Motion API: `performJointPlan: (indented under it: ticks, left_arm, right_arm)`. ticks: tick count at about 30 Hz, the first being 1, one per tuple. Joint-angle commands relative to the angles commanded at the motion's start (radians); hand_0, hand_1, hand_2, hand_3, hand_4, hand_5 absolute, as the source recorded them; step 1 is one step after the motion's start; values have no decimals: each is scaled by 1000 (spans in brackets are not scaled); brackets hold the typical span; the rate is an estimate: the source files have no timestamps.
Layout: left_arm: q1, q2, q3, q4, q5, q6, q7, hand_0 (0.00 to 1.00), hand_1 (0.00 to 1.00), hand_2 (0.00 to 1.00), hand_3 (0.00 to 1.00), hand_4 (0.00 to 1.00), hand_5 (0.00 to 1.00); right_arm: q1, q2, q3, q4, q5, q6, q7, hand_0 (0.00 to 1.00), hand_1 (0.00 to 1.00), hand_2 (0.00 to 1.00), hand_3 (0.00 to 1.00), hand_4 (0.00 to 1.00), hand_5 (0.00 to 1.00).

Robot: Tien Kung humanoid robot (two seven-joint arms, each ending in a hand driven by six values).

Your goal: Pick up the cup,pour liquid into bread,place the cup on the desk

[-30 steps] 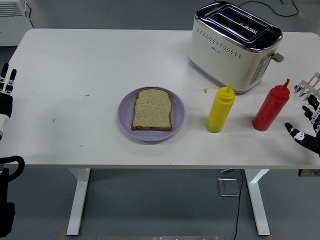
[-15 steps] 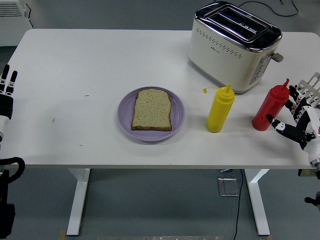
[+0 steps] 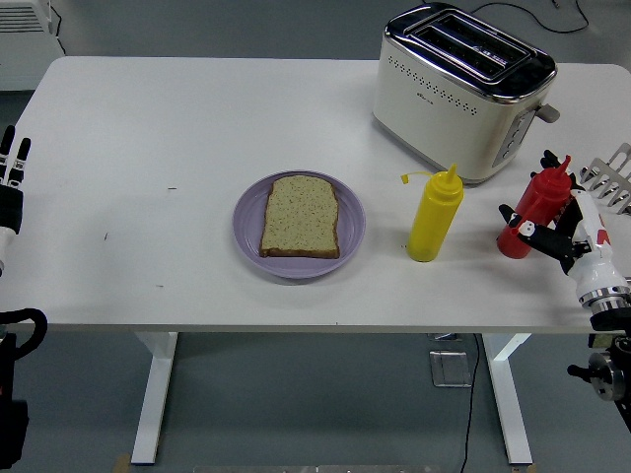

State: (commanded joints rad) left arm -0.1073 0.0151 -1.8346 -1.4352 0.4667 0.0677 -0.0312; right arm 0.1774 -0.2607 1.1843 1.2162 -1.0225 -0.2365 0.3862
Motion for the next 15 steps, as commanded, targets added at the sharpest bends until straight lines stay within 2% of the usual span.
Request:
performJointPlan:
  ticks: [4, 5, 10, 11, 15]
  left_arm:
    - [0, -1, -2, 0, 0, 0, 0, 791, 740, 743, 698, 509, 993]
    - [0, -1, -2, 0, 0, 0, 0, 791, 741, 742, 699, 509, 993]
    - [0, -2, -1, 1, 0, 0, 0, 791, 741, 742, 699, 509, 993]
    - [0, -2, -1, 1, 0, 0, 0, 788, 740, 741, 698, 508, 993]
    - [-1, -2, -2, 1, 1, 0, 0, 788, 740, 741, 698, 508, 993]
  right_arm:
    - [31, 2, -30, -33, 33, -29, 11, 904, 854, 919, 998, 826, 66]
    - [41, 3, -40, -43, 44, -42, 17, 763, 712, 718, 890, 807, 47]
    - [71, 10, -65, -71, 87, -72, 33, 763, 712, 718, 890, 807, 47]
    - [73, 11, -67, -73, 92, -74, 34, 626, 585, 576, 764, 778, 24]
    - [86, 15, -86, -83, 141, -89, 39, 626, 585, 576, 764, 778, 24]
